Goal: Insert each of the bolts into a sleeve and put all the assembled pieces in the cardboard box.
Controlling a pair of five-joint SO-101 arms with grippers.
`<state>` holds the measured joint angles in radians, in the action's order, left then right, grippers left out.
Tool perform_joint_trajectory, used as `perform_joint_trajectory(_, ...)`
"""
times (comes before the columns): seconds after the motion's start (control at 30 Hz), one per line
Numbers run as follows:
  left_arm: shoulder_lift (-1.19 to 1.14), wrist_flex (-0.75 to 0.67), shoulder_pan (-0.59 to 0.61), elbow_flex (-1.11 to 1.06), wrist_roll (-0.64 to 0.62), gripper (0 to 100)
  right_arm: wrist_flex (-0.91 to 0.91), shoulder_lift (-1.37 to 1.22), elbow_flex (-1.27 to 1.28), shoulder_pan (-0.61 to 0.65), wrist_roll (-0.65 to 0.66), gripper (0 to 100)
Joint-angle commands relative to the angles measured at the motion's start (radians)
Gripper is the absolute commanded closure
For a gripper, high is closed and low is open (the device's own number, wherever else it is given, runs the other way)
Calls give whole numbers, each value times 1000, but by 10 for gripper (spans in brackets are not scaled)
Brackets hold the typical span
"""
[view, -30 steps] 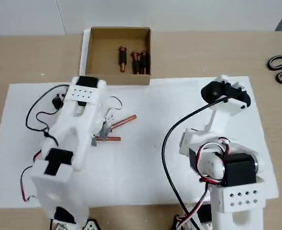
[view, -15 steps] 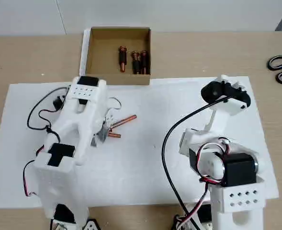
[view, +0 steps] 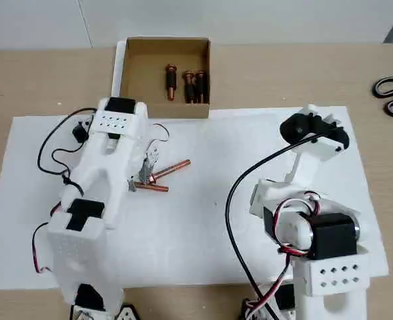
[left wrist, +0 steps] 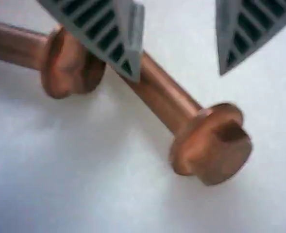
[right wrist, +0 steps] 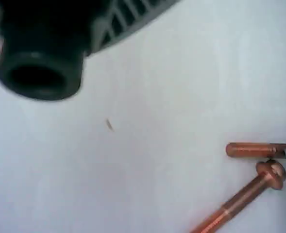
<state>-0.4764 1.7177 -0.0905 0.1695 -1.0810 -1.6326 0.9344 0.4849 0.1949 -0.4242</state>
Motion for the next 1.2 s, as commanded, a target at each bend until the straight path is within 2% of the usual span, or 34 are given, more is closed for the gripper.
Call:
perform_joint_trajectory(0.0, -25, -34, 9, 30, 8, 899, 22, 12, -5, -8, -9, 995)
perform_joint_trajectory(0.4, -117, -57, 9, 28, 8, 900, 22, 10, -5, -8, -9, 995)
perform_joint_trajectory(0.57, -115, -64, 38, 30, 8, 998, 22, 10, -5, -8, -9, 995)
perform_joint_trajectory(0.8, -107, -55, 78, 36, 8, 994, 27, 8, -5, -8, -9, 995)
perform_joint_trajectory(0.9, -107, 35, 69, 113, 8, 994, 39, 8, -5, -8, -6, 995)
perform_joint_trajectory(0.97, -106, 37, 64, 153, 8, 994, 39, 8, -5, -8, -6, 995)
perform_joint_trajectory(1.17, 80, 35, 51, 211, 8, 994, 39, 8, -5, -5, -6, 995)
